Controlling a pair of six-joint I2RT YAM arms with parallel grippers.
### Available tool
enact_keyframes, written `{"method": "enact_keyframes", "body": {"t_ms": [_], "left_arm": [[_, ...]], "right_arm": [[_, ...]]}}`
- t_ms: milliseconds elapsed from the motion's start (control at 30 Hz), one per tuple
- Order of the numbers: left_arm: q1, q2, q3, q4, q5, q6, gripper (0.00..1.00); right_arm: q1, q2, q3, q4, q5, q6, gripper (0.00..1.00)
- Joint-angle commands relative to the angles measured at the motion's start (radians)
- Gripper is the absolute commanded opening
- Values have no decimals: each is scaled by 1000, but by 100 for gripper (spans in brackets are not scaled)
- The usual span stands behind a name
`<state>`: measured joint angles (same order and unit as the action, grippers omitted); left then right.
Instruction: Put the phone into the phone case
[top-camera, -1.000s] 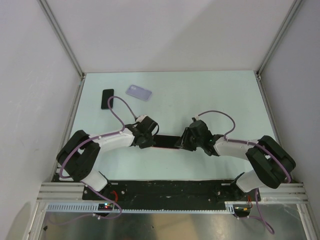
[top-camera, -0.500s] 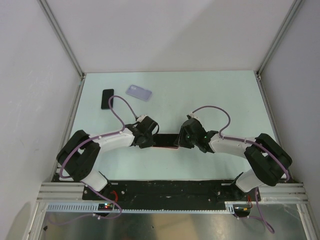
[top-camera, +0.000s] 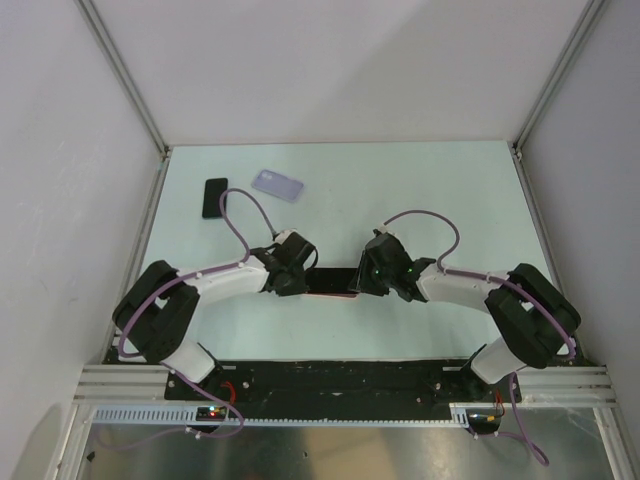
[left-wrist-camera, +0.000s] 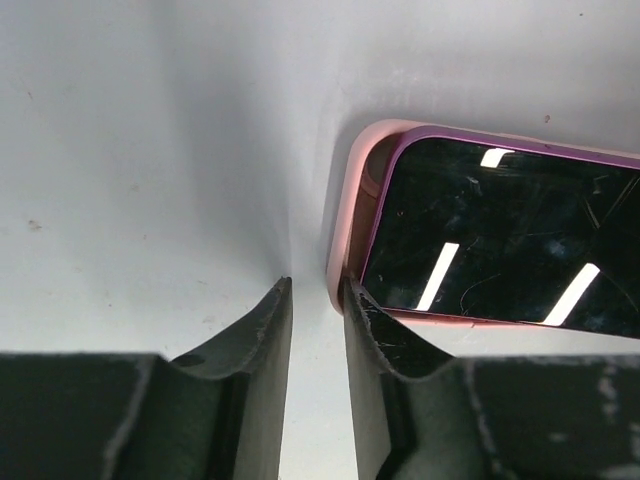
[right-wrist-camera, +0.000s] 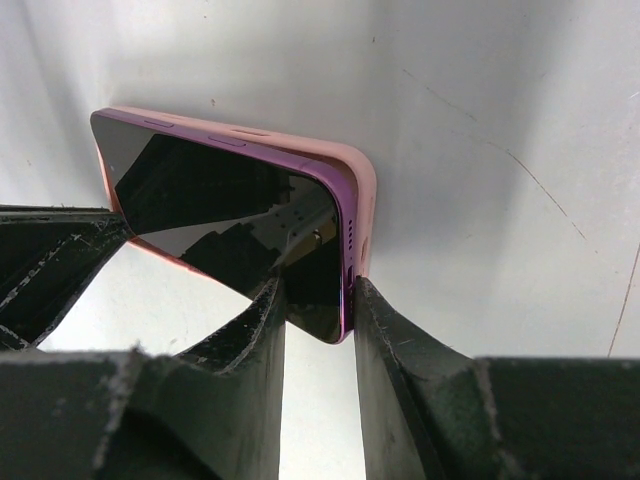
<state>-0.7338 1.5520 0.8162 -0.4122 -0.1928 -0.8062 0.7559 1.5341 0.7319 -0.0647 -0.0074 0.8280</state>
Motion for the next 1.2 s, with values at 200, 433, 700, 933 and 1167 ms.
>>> {"method": "enact_keyframes", "body": {"t_ms": [200, 433, 700, 933, 1167], "left_arm": [[-31, -125, 73, 76, 84, 5, 38], [30, -128, 105, 77, 12, 10, 49], [77, 0, 161, 66, -15, 32, 46], [77, 47, 165, 66, -42, 30, 41], [79, 78, 188, 66, -31, 35, 32]], "right_arm": [[8, 55, 27, -25, -47, -51, 21], [7, 43, 27, -26, -52, -58, 25], [8, 22, 26, -42, -49, -67, 33], [8, 17, 20, -42, -42, -73, 39], [10, 14, 18, -45, -37, -72, 39]]}}
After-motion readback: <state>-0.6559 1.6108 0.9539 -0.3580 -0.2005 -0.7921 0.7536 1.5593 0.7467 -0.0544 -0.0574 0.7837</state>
